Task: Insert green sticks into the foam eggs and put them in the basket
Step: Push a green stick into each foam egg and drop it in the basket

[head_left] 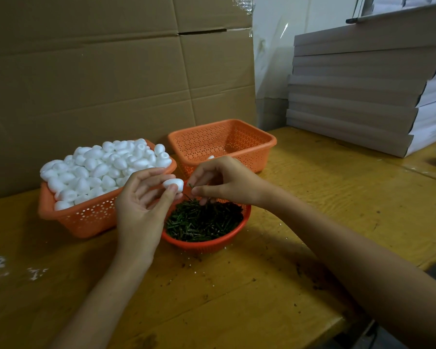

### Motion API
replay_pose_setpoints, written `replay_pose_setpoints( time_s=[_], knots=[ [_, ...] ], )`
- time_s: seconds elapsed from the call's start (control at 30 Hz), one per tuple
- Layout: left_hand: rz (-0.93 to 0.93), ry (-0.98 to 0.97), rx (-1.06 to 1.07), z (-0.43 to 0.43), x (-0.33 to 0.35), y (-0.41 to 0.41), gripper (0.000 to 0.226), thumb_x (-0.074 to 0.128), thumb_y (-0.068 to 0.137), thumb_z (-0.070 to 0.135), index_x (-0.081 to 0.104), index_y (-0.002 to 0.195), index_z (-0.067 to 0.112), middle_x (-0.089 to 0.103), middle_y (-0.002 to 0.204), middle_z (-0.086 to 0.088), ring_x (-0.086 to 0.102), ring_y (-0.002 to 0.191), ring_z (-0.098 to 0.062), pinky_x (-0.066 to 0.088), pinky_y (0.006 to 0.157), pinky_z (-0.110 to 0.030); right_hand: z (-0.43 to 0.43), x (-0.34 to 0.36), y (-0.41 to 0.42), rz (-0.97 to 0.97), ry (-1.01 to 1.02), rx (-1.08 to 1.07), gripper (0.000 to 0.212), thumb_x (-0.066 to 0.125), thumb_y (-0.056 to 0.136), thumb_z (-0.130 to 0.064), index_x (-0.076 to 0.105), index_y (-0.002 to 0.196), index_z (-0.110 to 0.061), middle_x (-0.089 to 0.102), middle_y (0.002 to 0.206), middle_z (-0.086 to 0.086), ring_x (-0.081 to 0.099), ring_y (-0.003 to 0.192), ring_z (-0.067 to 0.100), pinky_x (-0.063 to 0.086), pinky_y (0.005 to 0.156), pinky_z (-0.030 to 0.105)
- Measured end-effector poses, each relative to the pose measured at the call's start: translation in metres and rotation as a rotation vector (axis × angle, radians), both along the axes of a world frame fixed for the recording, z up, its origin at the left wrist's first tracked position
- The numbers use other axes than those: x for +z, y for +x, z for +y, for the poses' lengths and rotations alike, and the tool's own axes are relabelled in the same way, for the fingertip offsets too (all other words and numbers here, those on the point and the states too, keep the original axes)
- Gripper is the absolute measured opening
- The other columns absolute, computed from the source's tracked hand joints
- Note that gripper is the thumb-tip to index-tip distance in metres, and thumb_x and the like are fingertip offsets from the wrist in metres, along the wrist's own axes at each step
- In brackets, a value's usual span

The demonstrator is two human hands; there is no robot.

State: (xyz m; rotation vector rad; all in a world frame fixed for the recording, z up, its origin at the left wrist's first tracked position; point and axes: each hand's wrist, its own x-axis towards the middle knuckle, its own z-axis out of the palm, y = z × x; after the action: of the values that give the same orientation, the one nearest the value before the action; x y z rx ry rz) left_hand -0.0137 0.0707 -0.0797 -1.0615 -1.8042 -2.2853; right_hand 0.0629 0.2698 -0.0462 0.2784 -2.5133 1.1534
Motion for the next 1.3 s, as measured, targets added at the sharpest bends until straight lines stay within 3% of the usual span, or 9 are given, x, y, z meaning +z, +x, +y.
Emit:
replay_pose_setpoints(
  time_s=[0.17,0.33,0.47,0.63,0.87,1.17,1.3],
  knots=[
    [-0.008,-0.004,-0.008,0.0004,-0.0002,-0.0003,0.03,0.079,0.093,0.005,0.07,0.115,0.023,0.08,0.112,-0.003,0.08,0.1,-0.02,0.064,0.085,-0.027,0.0001,0.0006,-0.001,0.063,0.034,-0.018,0.017,0.077,0.094,-0.01,0.077,0.11,-0.004,0.08,0.092,0.009,0.078,0.076,0.018,0.063,0.074,0.028],
    [-0.008,0.002,-0.005,0.0006,-0.0003,-0.0007,0.03,0.079,0.092,0.005,0.07,0.114,0.023,0.08,0.112,-0.004,0.08,0.1,-0.022,0.063,0.085,-0.027,0.0001,0.0002,0.0007,0.062,0.011,-0.042,0.019,0.083,0.088,-0.012,0.077,0.103,-0.002,0.08,0.089,0.006,0.079,0.075,0.02,0.066,0.078,0.039],
    [0.009,-0.009,-0.016,0.0003,-0.0004,-0.0003,0.032,0.079,0.091,0.003,0.069,0.114,0.024,0.08,0.113,-0.003,0.079,0.103,-0.021,0.063,0.086,-0.026,-0.0025,-0.0003,0.0015,0.067,0.045,-0.035,0.019,0.084,0.087,-0.013,0.077,0.101,-0.003,0.081,0.088,0.005,0.078,0.073,0.016,0.065,0.078,0.035],
    [0.039,-0.059,-0.025,0.0004,-0.0016,-0.0017,0.034,0.081,0.089,0.0,0.067,0.117,0.016,0.08,0.114,-0.002,0.077,0.109,-0.017,0.063,0.094,-0.033,-0.0042,-0.0004,0.002,0.067,0.047,-0.058,0.017,0.084,0.086,-0.013,0.077,0.099,-0.003,0.08,0.085,0.002,0.078,0.071,0.015,0.065,0.078,0.04],
    [0.059,-0.075,-0.045,-0.0009,-0.0002,-0.0005,0.033,0.086,0.08,0.019,0.071,0.109,0.02,0.082,0.112,0.002,0.077,0.11,-0.016,0.062,0.095,-0.034,-0.009,-0.0044,0.0018,0.076,-0.083,-0.082,0.026,0.086,0.084,-0.008,0.064,0.096,0.0,0.079,0.08,0.01,0.078,0.069,0.021,0.065,0.069,0.049],
    [0.071,-0.126,-0.024,-0.0015,-0.0023,-0.0043,0.025,0.086,0.082,0.022,0.081,0.107,0.021,0.082,0.108,0.003,0.078,0.107,-0.016,0.063,0.09,-0.04,-0.0091,-0.003,0.0031,0.027,-0.117,-0.01,0.025,0.082,0.086,-0.003,0.064,0.098,0.007,0.078,0.082,0.019,0.079,0.076,0.031,0.065,0.074,0.05],
    [0.041,-0.118,-0.038,-0.0012,-0.0008,-0.0046,0.029,0.084,0.081,0.027,0.081,0.11,0.023,0.082,0.107,0.002,0.079,0.103,-0.016,0.065,0.082,-0.028,-0.0086,-0.0026,0.0028,0.01,-0.138,0.026,0.024,0.079,0.088,-0.001,0.061,0.1,0.01,0.077,0.082,0.021,0.078,0.077,0.034,0.065,0.074,0.052]
  ],
)
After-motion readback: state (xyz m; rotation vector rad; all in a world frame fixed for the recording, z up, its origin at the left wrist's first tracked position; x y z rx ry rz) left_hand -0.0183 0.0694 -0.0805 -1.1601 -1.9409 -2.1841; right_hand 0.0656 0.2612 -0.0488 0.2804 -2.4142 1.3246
